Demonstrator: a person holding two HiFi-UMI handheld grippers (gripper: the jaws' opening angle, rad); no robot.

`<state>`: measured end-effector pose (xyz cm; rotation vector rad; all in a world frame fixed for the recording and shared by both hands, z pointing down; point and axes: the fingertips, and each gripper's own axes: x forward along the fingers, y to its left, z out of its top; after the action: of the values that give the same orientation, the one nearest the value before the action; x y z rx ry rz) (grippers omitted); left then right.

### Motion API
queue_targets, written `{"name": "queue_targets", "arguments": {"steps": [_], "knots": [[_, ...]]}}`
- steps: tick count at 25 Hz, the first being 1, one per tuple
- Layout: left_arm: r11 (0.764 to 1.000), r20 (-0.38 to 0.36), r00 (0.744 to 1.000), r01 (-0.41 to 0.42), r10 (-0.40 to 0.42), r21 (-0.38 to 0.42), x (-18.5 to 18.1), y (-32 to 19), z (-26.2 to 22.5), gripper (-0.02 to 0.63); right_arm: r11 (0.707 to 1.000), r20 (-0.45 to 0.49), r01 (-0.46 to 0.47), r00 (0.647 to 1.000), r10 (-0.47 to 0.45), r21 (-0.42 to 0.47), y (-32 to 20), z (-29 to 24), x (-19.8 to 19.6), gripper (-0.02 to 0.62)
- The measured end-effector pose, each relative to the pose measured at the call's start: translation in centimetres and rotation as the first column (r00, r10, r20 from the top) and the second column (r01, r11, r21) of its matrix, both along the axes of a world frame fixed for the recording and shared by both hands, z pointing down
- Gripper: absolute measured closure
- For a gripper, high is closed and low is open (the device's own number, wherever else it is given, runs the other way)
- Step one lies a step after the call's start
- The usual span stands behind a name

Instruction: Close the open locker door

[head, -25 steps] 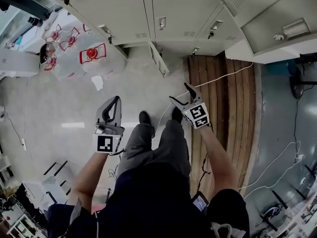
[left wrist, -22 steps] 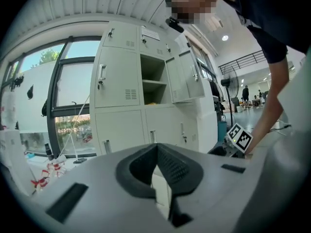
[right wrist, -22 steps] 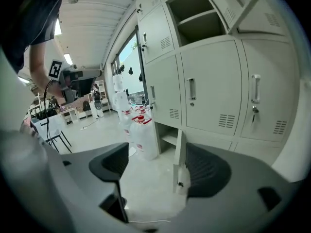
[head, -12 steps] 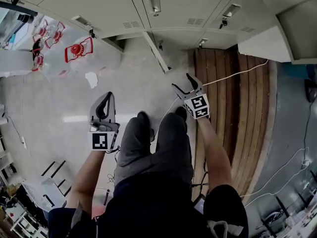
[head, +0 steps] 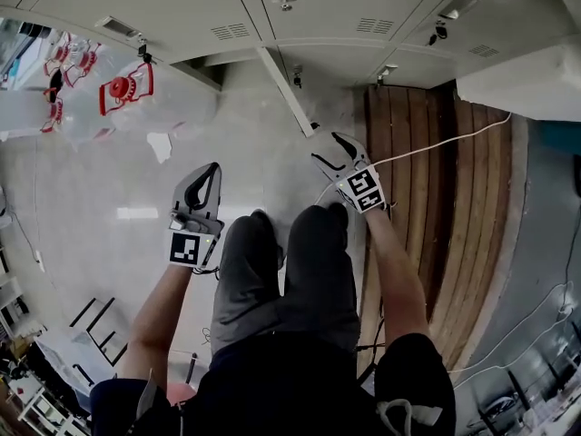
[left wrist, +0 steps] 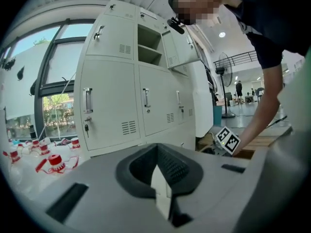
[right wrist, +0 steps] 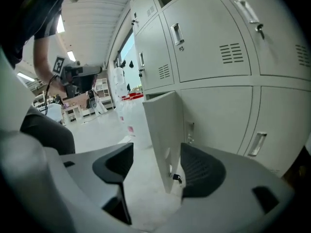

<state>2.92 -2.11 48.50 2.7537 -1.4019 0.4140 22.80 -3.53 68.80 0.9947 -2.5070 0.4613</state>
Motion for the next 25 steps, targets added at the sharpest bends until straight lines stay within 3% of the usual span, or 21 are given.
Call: {"name": "queue_targets", "arguments": {"steps": [3,15,25], "knots": [[0.999,-0.005,0.999,-0.045,0.045,0.006,0.3,-0.8,2.9,0.605,1.000,0.025,0.002,1.000,-0.002,-0.004,-0.5,2.2,0.2,0.312],[0.996,-0.034,0.995,-0.092,0.092,-0.019,1.4,-3.4,11.3,0.604,0.983,0.078,0.185,0.979,-0.186,0.015,-1.5,9.2,-1.7,0.368],[0.991,0.022,0.991,-0.128,0.128,-0.027,0.4,-3.7,15.2,0.604,0.928,0.108,0.369,0.922,-0.372,0.050,-3.0,11.1,-2.1,0.399]]}}
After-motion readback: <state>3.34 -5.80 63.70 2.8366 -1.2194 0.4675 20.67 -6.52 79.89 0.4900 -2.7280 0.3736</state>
